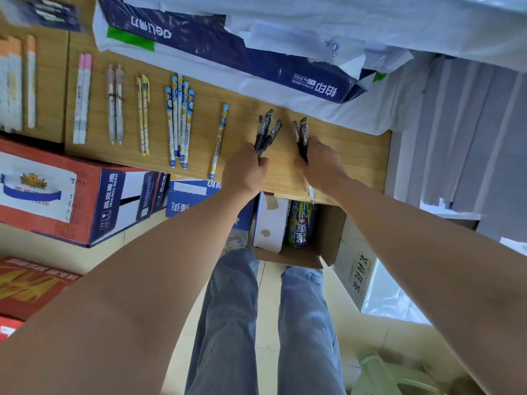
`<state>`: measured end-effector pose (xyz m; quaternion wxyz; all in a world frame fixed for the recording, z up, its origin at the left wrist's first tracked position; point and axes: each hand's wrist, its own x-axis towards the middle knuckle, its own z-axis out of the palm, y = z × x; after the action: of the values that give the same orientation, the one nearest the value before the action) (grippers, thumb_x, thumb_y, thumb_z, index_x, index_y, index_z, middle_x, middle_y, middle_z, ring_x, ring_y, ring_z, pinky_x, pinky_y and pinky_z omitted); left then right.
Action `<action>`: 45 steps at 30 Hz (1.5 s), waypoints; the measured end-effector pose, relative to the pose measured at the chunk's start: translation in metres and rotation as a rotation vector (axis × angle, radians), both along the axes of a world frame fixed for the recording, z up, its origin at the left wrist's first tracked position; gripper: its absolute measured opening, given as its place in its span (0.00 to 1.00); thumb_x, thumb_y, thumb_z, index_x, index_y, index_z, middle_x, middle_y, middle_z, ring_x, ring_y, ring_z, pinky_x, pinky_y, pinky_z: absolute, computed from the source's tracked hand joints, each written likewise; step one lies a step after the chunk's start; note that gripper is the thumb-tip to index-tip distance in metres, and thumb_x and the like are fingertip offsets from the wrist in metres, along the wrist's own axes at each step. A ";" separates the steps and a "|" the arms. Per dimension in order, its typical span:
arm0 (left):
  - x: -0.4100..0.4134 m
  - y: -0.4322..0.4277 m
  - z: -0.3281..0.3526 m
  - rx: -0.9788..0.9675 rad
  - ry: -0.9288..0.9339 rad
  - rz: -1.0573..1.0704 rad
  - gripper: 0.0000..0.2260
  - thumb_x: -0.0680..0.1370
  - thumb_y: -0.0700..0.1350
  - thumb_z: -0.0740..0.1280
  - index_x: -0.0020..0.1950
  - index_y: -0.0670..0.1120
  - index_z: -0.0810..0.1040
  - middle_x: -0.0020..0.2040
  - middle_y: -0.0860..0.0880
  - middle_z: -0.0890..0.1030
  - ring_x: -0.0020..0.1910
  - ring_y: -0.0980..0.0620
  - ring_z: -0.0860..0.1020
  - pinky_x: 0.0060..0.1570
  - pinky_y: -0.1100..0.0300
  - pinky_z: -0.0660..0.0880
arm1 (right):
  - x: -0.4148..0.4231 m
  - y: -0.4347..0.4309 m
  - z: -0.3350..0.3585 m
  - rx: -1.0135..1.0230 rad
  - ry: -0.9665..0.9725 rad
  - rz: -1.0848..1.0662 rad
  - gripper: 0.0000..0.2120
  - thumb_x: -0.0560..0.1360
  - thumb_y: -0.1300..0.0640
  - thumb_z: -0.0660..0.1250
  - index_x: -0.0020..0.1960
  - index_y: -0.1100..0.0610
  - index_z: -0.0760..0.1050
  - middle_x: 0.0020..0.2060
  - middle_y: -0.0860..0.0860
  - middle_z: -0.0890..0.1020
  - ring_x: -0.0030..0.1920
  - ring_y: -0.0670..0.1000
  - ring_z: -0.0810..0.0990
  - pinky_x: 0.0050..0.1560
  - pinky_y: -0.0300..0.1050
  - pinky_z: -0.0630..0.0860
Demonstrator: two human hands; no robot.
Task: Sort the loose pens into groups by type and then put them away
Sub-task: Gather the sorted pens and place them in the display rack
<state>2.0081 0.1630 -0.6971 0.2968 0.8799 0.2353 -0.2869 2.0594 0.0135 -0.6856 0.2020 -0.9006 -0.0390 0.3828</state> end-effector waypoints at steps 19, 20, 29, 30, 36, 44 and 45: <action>0.008 -0.070 0.225 -0.438 -0.164 0.296 0.10 0.82 0.47 0.57 0.46 0.43 0.70 0.36 0.47 0.73 0.30 0.50 0.70 0.26 0.62 0.64 | 0.002 -0.064 0.206 0.621 0.172 -0.657 0.05 0.80 0.57 0.61 0.48 0.57 0.68 0.42 0.55 0.76 0.36 0.53 0.78 0.46 0.52 0.81; 0.006 -0.075 0.240 -0.437 -0.168 0.278 0.09 0.83 0.47 0.57 0.48 0.43 0.70 0.39 0.47 0.75 0.31 0.51 0.71 0.24 0.65 0.65 | -0.001 -0.070 0.219 0.640 0.170 -0.670 0.04 0.80 0.57 0.61 0.49 0.57 0.69 0.45 0.57 0.76 0.37 0.53 0.79 0.43 0.49 0.82; -0.028 -0.119 0.330 -0.422 -0.229 0.062 0.07 0.83 0.49 0.56 0.56 0.47 0.70 0.47 0.46 0.79 0.33 0.52 0.78 0.25 0.65 0.69 | -0.039 -0.117 0.302 0.851 0.101 -0.816 0.06 0.79 0.62 0.62 0.56 0.61 0.74 0.41 0.55 0.78 0.37 0.51 0.79 0.32 0.41 0.78; -0.033 -0.124 0.340 -0.420 -0.242 0.035 0.07 0.83 0.49 0.56 0.56 0.48 0.70 0.45 0.47 0.79 0.33 0.53 0.78 0.24 0.68 0.69 | -0.045 -0.122 0.310 0.875 0.094 -0.840 0.08 0.79 0.62 0.63 0.57 0.62 0.74 0.42 0.56 0.78 0.38 0.51 0.79 0.32 0.41 0.78; -0.052 -0.165 0.381 -0.560 -0.212 -0.035 0.12 0.82 0.52 0.59 0.60 0.46 0.73 0.43 0.46 0.84 0.32 0.53 0.77 0.25 0.65 0.66 | -0.071 -0.166 0.350 1.002 0.011 -0.947 0.07 0.79 0.60 0.64 0.55 0.62 0.74 0.41 0.55 0.80 0.38 0.52 0.80 0.40 0.46 0.80; -0.030 -0.255 0.423 -0.623 -0.168 -0.175 0.06 0.80 0.47 0.64 0.52 0.44 0.74 0.36 0.48 0.80 0.28 0.56 0.72 0.23 0.67 0.64 | -0.061 -0.266 0.398 1.068 0.016 -1.038 0.05 0.79 0.60 0.65 0.45 0.60 0.74 0.35 0.54 0.78 0.34 0.51 0.78 0.32 0.40 0.78; -0.024 -0.270 0.426 -0.620 -0.163 -0.196 0.06 0.80 0.46 0.63 0.52 0.44 0.74 0.36 0.48 0.80 0.27 0.56 0.71 0.22 0.67 0.63 | -0.057 -0.282 0.402 1.061 0.024 -1.041 0.05 0.79 0.59 0.65 0.46 0.61 0.74 0.35 0.55 0.78 0.34 0.51 0.79 0.32 0.39 0.78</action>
<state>1.9840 -0.1065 -0.2708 0.5391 0.7863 0.0269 -0.3007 2.0024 -0.2683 -0.2838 0.7656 -0.5797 0.2153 0.1771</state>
